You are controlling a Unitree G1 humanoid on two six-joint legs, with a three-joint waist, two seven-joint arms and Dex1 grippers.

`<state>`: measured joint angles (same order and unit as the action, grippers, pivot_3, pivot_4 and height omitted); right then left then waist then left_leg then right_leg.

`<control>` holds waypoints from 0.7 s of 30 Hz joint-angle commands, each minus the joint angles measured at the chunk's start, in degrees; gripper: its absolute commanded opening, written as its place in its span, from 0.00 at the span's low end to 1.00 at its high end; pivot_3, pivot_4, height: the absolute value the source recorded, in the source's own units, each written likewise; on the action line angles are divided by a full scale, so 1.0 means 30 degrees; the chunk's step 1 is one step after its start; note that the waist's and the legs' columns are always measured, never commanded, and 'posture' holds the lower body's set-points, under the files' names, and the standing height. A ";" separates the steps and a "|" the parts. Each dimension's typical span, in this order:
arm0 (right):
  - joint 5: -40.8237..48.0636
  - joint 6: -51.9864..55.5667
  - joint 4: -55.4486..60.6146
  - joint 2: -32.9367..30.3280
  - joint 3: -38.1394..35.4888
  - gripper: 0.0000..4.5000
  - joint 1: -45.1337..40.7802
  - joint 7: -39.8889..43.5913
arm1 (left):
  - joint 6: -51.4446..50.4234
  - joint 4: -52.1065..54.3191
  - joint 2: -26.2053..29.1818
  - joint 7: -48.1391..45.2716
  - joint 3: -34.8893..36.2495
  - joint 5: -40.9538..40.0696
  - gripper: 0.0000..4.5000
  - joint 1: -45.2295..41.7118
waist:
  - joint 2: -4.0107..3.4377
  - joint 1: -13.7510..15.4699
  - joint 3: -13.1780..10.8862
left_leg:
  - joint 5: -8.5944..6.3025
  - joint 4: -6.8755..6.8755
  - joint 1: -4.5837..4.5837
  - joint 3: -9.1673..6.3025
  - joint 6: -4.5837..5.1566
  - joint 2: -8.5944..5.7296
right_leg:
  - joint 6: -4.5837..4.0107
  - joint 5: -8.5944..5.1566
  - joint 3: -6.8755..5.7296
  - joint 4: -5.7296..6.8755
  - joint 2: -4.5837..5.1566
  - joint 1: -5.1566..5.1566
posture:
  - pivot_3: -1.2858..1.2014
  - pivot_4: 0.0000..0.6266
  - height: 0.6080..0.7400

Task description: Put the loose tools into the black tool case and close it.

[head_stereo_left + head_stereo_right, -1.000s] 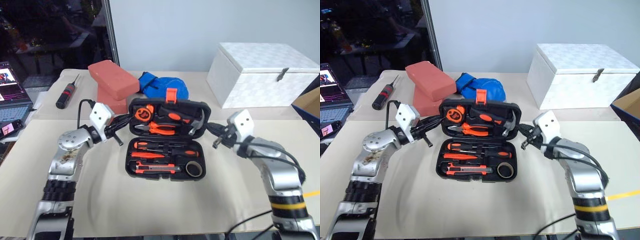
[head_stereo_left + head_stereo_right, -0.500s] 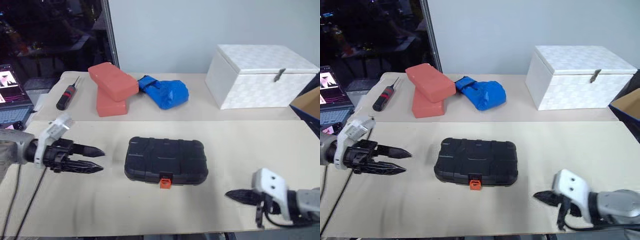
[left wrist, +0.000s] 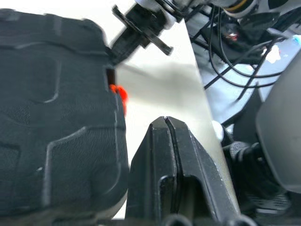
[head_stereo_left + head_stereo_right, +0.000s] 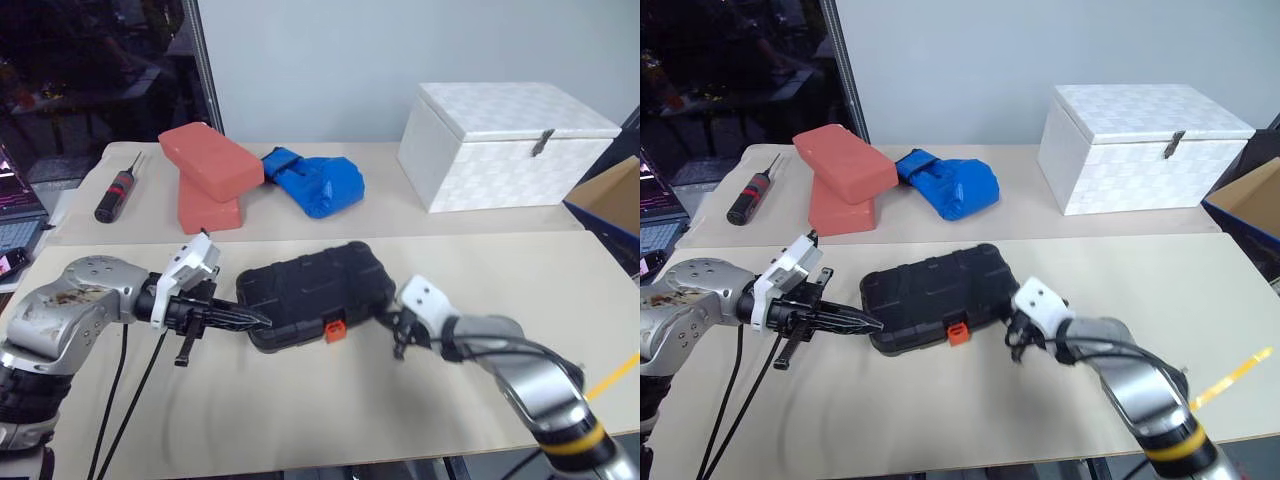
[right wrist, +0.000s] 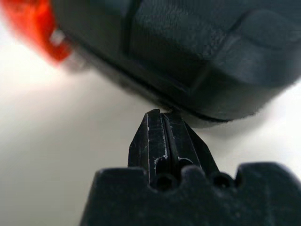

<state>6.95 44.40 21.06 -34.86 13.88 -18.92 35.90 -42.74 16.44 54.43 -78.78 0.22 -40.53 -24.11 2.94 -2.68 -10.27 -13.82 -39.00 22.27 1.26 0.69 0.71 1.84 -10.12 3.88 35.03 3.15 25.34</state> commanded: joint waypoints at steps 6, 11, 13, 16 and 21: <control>-0.0512 -0.2517 -0.5336 0.1959 -0.0551 0.06 -0.3937 -0.0100 | 0.0269 0.0858 -0.1817 0.3318 -0.0807 0.1340 0.00 -0.0658 | -0.0003 0.0086 -0.0001 | -0.0010 0.0063 0.0034 -0.0045 0.0016 0.0017 | 0.0071 0.0070 -0.0004 -0.0006 -0.0053 0.0049 | 0.52 0.24 1.00; 0.2478 -0.0210 0.0038 0.0193 -0.3203 0.41 -0.0451 0.1697 | -0.0008 0.0960 -0.3159 0.5464 -0.1781 0.2427 0.00 -0.1019 | -0.0006 0.0540 0.0000 | -0.0066 0.0024 0.0167 -0.0097 0.0044 -0.0007 | 0.0016 0.0101 -0.0043 -0.0018 0.0028 0.0102 | 0.52 0.24 1.00; 0.3868 0.0805 0.2017 0.0241 -0.3820 0.55 0.0747 0.1860 | -0.0072 0.0589 -0.3372 0.6031 -0.2687 0.3366 0.00 -0.1050 | -0.0006 0.0559 0.0000 | -0.0072 0.0007 0.0203 -0.0090 0.0044 -0.0028 | 0.0035 0.0107 -0.0039 -0.0021 0.0051 0.0133 | 0.52 0.24 1.00; 0.4214 0.1583 0.3322 0.1236 -0.3068 0.72 0.1687 0.0895 | 0.0453 -0.0273 -0.3514 0.6478 -0.4050 0.4927 0.00 -0.0950 | -0.0004 0.0417 0.0001 | -0.0072 0.0000 0.0180 -0.0079 0.0044 -0.0063 | 0.0124 0.0062 -0.0017 -0.0014 0.0034 0.0123 | 0.52 0.24 1.00; 0.2980 0.1043 0.1847 0.3479 -0.1539 0.72 0.0837 -0.1441 | 0.1005 -0.0823 -0.3553 0.6165 -0.4357 0.5406 0.00 -0.0949 | -0.0008 0.0178 0.0000 | -0.0063 0.0003 -0.0083 -0.0080 0.0033 0.0018 | -0.0002 -0.0002 -0.0020 0.0002 -0.0049 -0.0100 | 0.52 0.24 1.00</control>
<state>16.55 48.44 26.96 -25.50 9.08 -14.79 33.92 -39.87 14.71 43.58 -59.97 -11.44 -25.82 -27.07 2.91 -2.15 -10.27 -14.00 -39.00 21.98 1.00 0.79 0.80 1.73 -10.19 3.83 35.03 2.97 25.02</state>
